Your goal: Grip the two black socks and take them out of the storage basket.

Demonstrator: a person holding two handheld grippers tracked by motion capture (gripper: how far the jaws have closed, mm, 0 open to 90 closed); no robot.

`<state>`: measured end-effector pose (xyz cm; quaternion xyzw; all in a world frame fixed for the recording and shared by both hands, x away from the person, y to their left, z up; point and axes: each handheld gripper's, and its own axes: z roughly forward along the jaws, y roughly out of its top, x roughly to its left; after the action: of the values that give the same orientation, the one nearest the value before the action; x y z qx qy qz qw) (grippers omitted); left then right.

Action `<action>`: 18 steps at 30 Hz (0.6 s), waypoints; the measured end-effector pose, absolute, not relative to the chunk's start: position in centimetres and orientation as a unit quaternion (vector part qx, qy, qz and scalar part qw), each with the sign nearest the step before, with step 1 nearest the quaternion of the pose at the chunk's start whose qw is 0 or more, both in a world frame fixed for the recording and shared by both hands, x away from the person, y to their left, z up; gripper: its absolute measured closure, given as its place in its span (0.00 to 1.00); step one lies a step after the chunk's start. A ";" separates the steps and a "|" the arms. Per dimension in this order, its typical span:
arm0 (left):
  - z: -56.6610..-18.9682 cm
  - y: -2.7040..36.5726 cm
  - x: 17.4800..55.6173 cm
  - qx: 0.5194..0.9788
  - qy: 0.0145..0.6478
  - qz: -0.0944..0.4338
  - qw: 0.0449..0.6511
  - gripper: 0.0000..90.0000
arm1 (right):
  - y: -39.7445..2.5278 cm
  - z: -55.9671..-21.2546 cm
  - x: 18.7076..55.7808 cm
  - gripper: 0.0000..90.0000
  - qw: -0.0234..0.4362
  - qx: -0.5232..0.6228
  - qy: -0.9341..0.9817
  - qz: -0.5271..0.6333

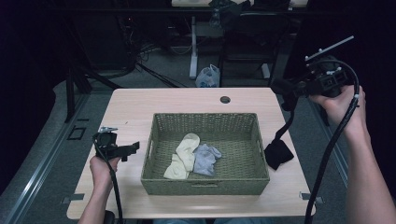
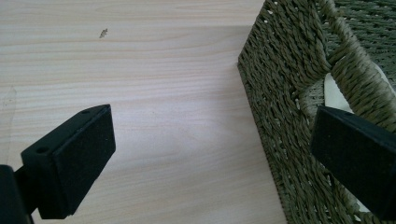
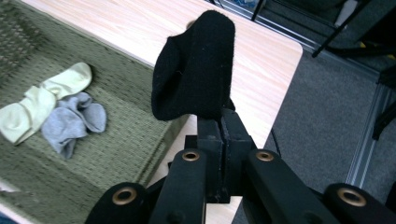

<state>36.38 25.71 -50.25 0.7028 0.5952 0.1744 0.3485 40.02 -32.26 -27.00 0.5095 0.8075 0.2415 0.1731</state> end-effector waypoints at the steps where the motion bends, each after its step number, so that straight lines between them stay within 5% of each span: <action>1: -50.2 25.7 36.4 0.703 0.594 0.175 0.348 0.01 | -32.4 -27.4 40.1 0.99 0.172 0.512 0.807 0.239; 18: -50.3 25.7 36.4 0.706 0.591 0.173 0.349 0.01 | -33.3 -40.9 41.6 0.99 0.133 0.565 0.796 0.173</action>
<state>36.40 25.68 -50.27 0.7061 0.5915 0.1727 0.3488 41.59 -33.29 -40.92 0.5649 0.7959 0.1725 0.1328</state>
